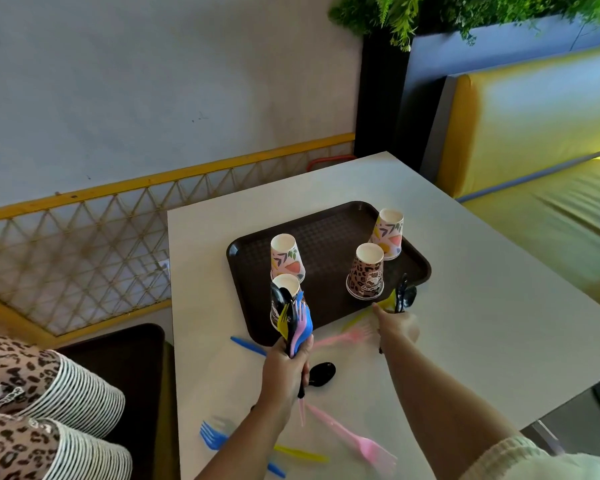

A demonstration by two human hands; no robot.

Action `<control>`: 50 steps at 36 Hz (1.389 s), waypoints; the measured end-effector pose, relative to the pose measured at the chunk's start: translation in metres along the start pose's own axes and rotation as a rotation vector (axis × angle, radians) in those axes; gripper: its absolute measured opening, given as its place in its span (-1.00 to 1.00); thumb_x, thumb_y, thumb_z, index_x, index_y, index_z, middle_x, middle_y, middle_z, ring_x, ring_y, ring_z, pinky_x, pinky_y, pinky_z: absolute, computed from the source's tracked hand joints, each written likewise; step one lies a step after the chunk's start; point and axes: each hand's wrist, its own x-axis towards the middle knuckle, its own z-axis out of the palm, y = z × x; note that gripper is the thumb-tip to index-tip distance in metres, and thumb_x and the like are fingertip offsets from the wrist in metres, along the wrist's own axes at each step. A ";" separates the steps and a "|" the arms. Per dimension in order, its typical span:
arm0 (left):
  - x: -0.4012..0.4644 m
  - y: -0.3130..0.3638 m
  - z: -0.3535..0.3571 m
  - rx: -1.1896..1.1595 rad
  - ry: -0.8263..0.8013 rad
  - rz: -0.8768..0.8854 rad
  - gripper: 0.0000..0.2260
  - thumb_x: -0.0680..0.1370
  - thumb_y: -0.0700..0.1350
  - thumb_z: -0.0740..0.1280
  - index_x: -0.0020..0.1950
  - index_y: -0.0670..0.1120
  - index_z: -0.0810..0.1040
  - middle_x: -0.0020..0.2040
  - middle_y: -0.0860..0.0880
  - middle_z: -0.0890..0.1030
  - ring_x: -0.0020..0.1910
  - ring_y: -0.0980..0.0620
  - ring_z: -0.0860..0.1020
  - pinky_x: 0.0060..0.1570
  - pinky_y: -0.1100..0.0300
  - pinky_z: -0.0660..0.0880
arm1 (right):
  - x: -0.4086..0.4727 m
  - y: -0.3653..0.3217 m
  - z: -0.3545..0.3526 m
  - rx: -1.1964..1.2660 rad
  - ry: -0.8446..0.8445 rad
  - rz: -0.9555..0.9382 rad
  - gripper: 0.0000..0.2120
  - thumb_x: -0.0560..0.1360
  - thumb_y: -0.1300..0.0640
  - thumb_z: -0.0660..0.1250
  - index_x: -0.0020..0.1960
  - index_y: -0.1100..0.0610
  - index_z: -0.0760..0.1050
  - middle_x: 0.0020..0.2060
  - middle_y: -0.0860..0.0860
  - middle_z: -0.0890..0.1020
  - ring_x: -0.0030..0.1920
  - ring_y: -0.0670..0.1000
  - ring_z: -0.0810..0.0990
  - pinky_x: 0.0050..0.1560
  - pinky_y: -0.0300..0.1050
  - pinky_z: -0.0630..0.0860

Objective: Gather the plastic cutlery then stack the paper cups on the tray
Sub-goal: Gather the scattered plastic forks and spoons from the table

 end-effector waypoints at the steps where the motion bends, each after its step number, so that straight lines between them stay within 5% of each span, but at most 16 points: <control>1: 0.000 -0.001 0.000 0.009 -0.006 0.004 -0.81 0.55 -0.09 0.33 -0.24 -0.09 0.44 -0.53 0.00 0.36 -0.61 0.10 0.29 -0.53 0.26 0.28 | 0.001 0.000 0.001 -0.014 0.010 -0.006 -0.55 0.31 -0.11 0.48 -0.08 0.26 0.56 -0.16 0.19 0.64 -0.11 0.24 0.64 -0.07 0.05 0.59; 5: 0.002 -0.003 -0.001 0.033 -0.009 0.006 -0.79 0.55 -0.08 0.32 -0.26 -0.06 0.42 -0.52 0.01 0.37 -0.59 0.10 0.30 -0.54 0.26 0.28 | 0.000 -0.001 -0.001 -0.001 0.043 0.012 -0.77 0.33 0.07 0.45 -0.19 0.22 0.54 -0.29 0.18 0.57 -0.18 0.25 0.63 -0.08 0.16 0.60; 8: 0.003 -0.005 -0.003 0.029 -0.003 0.004 -0.77 0.55 -0.08 0.32 -0.28 -0.05 0.41 -0.53 0.02 0.37 -0.59 0.11 0.31 -0.55 0.28 0.28 | 0.001 -0.001 -0.002 0.019 0.054 0.034 -0.76 0.33 0.07 0.46 -0.18 0.25 0.55 -0.32 0.17 0.55 -0.21 0.25 0.62 -0.12 0.19 0.60; 13: 0.005 -0.007 -0.003 0.043 0.002 -0.004 -0.76 0.55 -0.07 0.32 -0.29 -0.07 0.41 -0.51 0.00 0.38 -0.57 0.10 0.31 -0.53 0.27 0.31 | 0.003 -0.005 -0.001 0.158 0.002 0.107 -0.69 0.39 0.02 0.44 -0.23 0.27 0.46 -0.35 0.19 0.55 -0.46 0.16 0.54 -0.49 -0.10 0.44; 18: 0.004 -0.009 -0.003 0.051 0.001 -0.007 -0.76 0.55 -0.07 0.32 -0.30 -0.10 0.42 -0.52 0.00 0.38 -0.55 0.08 0.31 -0.51 0.23 0.30 | 0.008 -0.009 0.004 0.260 -0.005 0.150 -0.66 0.40 -0.04 0.40 -0.13 0.27 0.54 -0.16 0.19 0.64 -0.09 0.22 0.64 0.00 0.08 0.58; 28: 0.006 -0.007 -0.002 0.046 0.006 -0.013 -0.74 0.55 -0.08 0.32 -0.31 -0.10 0.40 -0.54 0.02 0.37 -0.57 0.09 0.31 -0.52 0.24 0.31 | 0.017 -0.010 -0.002 0.480 -0.003 0.198 -0.68 0.38 -0.01 0.46 -0.20 0.20 0.43 -0.37 0.07 0.46 -0.29 0.11 0.48 -0.12 0.00 0.49; 30: 0.006 -0.006 -0.003 0.018 0.003 -0.009 -0.74 0.56 -0.10 0.32 -0.31 -0.09 0.39 -0.53 0.01 0.36 -0.57 0.09 0.30 -0.53 0.25 0.29 | 0.018 -0.014 -0.006 0.562 0.007 0.199 -0.67 0.40 -0.02 0.45 -0.27 0.17 0.39 -0.34 0.05 0.47 -0.36 0.05 0.44 -0.24 -0.06 0.46; 33: 0.006 -0.004 -0.005 -0.016 0.012 0.000 -0.76 0.56 -0.13 0.31 -0.30 -0.09 0.40 -0.50 -0.02 0.35 -0.59 0.10 0.28 -0.55 0.28 0.28 | 0.014 -0.023 -0.017 0.688 0.026 0.190 -0.69 0.44 -0.01 0.41 -0.19 0.20 0.39 -0.24 0.05 0.50 -0.25 0.03 0.49 -0.15 -0.05 0.47; 38: 0.007 -0.006 -0.013 0.017 0.055 0.016 -0.74 0.55 -0.11 0.32 -0.31 -0.13 0.38 -0.46 -0.07 0.37 -0.59 0.09 0.28 -0.56 0.28 0.28 | 0.001 -0.033 -0.041 0.776 -0.097 -0.009 -0.86 0.54 0.00 0.27 -0.16 0.01 0.40 -0.30 -0.04 0.43 -0.31 -0.11 0.42 -0.38 -0.23 0.42; 42: 0.004 -0.009 -0.019 0.028 0.061 0.027 -0.75 0.55 -0.12 0.32 -0.31 -0.11 0.40 -0.46 -0.03 0.42 -0.60 0.12 0.31 -0.53 0.27 0.32 | -0.013 -0.027 -0.053 0.753 -0.234 -0.201 -0.74 0.59 0.05 0.17 0.25 0.08 0.40 -0.07 -0.02 0.55 -0.19 -0.11 0.57 -0.08 -0.14 0.52; 45: 0.003 -0.010 -0.022 0.067 0.058 0.043 -0.77 0.55 -0.10 0.32 -0.30 -0.11 0.43 -0.44 -0.02 0.48 -0.59 0.13 0.35 -0.47 0.22 0.34 | -0.026 -0.018 -0.060 0.765 -0.328 -0.297 -0.92 0.61 0.07 0.13 0.03 0.00 0.40 -0.23 0.01 0.56 -0.39 -0.08 0.60 -0.23 -0.17 0.52; 50: -0.003 -0.010 -0.026 0.075 0.056 0.070 -0.76 0.55 -0.12 0.32 -0.30 -0.10 0.43 -0.44 -0.02 0.49 -0.57 0.09 0.35 -0.48 0.23 0.33 | -0.051 -0.001 -0.063 0.484 -0.469 -0.456 -0.89 0.60 0.13 0.16 -0.10 0.03 0.39 -0.40 -0.01 0.37 -0.56 -0.15 0.33 -0.49 -0.31 0.43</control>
